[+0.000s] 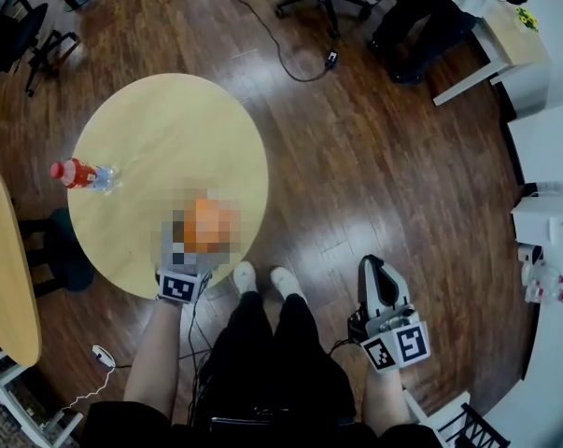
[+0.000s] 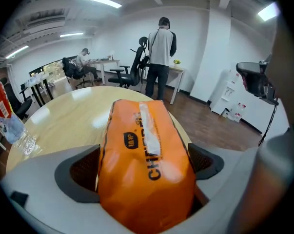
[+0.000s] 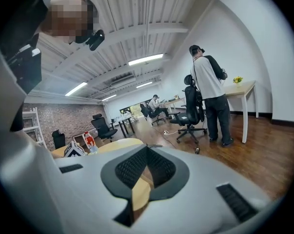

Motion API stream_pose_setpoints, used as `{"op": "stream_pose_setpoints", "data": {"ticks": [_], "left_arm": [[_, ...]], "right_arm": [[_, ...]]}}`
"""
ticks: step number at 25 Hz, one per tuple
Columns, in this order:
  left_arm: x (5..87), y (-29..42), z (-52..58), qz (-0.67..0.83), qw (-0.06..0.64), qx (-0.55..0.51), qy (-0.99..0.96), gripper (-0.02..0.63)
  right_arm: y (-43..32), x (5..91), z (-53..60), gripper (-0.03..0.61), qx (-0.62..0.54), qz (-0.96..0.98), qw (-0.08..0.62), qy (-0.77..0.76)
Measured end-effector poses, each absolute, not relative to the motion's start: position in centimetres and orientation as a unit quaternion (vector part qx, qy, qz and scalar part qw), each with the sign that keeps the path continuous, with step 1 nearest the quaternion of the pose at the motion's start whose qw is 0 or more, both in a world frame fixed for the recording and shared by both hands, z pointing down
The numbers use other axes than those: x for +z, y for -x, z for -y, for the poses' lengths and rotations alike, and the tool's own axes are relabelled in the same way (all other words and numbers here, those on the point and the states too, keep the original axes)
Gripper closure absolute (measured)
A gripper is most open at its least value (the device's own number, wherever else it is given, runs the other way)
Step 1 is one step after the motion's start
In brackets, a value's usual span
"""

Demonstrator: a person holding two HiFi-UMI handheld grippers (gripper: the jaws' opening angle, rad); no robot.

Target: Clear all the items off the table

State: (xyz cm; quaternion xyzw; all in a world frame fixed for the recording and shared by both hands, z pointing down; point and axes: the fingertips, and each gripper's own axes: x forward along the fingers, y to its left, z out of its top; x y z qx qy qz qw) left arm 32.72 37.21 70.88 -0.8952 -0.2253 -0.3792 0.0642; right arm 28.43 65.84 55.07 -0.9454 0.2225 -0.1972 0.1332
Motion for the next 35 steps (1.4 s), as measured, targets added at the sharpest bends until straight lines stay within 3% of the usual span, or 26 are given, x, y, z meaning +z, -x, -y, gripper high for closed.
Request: {"op": "stream_pose_setpoints", "data": {"ticks": [2, 4, 8, 13, 18, 26, 35], "left_arm": [[71.2, -32.8, -37.3, 0.225, 0.066, -0.381, 0.894, 0.057], [71.3, -32.8, -37.6, 0.229, 0.066, -0.379, 0.894, 0.113], [70.3, -32.7, -37.4, 0.211, 0.031, -0.359, 0.908, 0.164], [63.5, -32.3, -35.3, 0.130, 0.008, -0.235, 0.963, 0.170], [57.1, -30.0, -32.4, 0.087, -0.024, -0.182, 0.979, 0.170], [48.5, -19.4, -24.6, -0.077, -0.047, -0.071, 0.993, 0.170], [41.5, -4.7, -21.0, -0.254, -0.006, 0.023, 0.967, 0.170]], "right_arm": [[-28.2, 55.6, -65.9, 0.574, -0.206, -0.222, 0.126, 0.945], [-28.3, 56.2, -66.0, 0.574, -0.216, -0.223, 0.113, 0.944], [-29.0, 55.8, -65.5, 0.574, -0.217, -0.241, 0.103, 0.940], [-30.2, 54.5, -64.9, 0.574, -0.193, -0.293, 0.072, 0.934], [-32.3, 51.9, -62.5, 0.574, -0.162, -0.360, 0.031, 0.918], [-33.2, 48.6, -56.0, 0.574, -0.115, -0.460, 0.018, 0.880], [-30.3, 46.0, -44.8, 0.574, -0.063, -0.609, -0.009, 0.791]]}}
